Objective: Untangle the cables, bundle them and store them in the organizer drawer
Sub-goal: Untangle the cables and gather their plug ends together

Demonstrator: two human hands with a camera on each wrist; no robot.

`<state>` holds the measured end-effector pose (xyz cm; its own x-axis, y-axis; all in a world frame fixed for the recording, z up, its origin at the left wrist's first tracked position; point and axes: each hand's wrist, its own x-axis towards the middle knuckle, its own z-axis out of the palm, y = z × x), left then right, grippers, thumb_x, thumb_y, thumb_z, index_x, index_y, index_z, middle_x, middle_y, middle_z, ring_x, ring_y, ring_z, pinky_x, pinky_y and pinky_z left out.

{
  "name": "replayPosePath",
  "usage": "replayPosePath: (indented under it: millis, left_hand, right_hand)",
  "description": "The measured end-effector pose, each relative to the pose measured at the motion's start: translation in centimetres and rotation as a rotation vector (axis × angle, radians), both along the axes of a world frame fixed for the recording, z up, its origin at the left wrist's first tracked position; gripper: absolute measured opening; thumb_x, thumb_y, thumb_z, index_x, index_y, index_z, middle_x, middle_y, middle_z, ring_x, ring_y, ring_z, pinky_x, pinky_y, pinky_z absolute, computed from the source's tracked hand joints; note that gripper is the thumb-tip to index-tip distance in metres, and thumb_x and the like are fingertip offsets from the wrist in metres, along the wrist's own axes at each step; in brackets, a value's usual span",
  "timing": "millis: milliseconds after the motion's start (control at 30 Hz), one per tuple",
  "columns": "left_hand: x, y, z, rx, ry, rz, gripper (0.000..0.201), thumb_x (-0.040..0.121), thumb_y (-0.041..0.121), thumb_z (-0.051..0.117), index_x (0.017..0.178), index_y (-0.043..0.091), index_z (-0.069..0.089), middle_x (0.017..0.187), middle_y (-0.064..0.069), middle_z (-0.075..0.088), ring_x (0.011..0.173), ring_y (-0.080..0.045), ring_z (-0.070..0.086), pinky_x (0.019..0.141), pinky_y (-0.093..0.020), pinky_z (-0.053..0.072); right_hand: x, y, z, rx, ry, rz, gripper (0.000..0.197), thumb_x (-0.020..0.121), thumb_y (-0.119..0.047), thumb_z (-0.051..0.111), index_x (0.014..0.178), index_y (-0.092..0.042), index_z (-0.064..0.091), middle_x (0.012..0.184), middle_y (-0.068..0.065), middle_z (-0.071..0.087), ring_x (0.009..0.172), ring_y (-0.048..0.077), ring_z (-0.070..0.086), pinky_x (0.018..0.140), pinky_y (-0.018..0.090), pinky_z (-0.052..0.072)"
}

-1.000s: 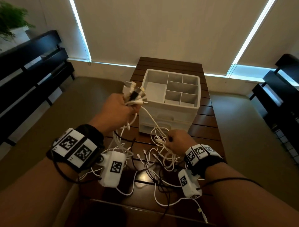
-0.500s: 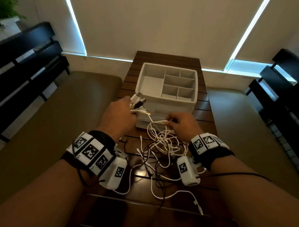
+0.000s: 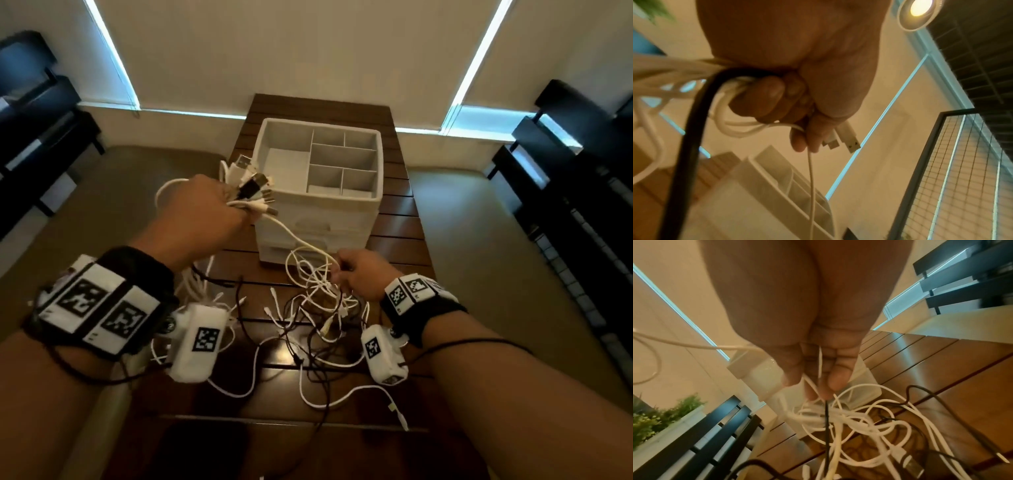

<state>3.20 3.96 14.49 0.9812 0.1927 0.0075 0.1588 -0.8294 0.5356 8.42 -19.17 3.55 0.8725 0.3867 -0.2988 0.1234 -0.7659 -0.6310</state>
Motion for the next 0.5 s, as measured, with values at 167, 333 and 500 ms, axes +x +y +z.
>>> replayPosePath:
  millis: [167,333,500]
  left_hand:
    - [0.8,3.8,0.0,0.334,0.101,0.056,0.034,0.086,0.035,0.067,0.075,0.004,0.059,0.075,-0.018,0.054,0.071,-0.031,0.048,0.062,-0.032,0.034]
    - [0.2,1.4,-0.9,0.178,-0.011,-0.055,0.023,0.085,0.031,0.068,0.067,0.023,0.056,0.067,-0.001,0.058,0.059,-0.019,0.051,0.052,-0.026,0.034]
    - [0.3,-2.6,-3.6,-0.028,0.136,-0.268,0.027,0.085,0.036,0.070,0.065,0.025,0.055,0.065,0.007,0.057,0.059,-0.007,0.055,0.049,-0.021,0.034]
  right_hand:
    - [0.5,0.5,0.7,0.023,-0.251,-0.042,0.003,0.088,-0.015,0.063,0.089,-0.012,0.064,0.087,0.002,0.069,0.078,0.016,0.063,0.073,0.033,0.051]
    - [0.0,2.5,2.4,-0.037,-0.403,0.147,0.005,0.085,-0.016,0.067,0.089,-0.013,0.067,0.089,0.000,0.070,0.083,0.016,0.064,0.070,0.026,0.046]
    - [-0.3,3.5,3.7,0.127,-0.496,0.161,0.012,0.084,-0.013,0.066,0.096,-0.011,0.068,0.087,0.001,0.068,0.081,0.017,0.061,0.066,0.024,0.041]
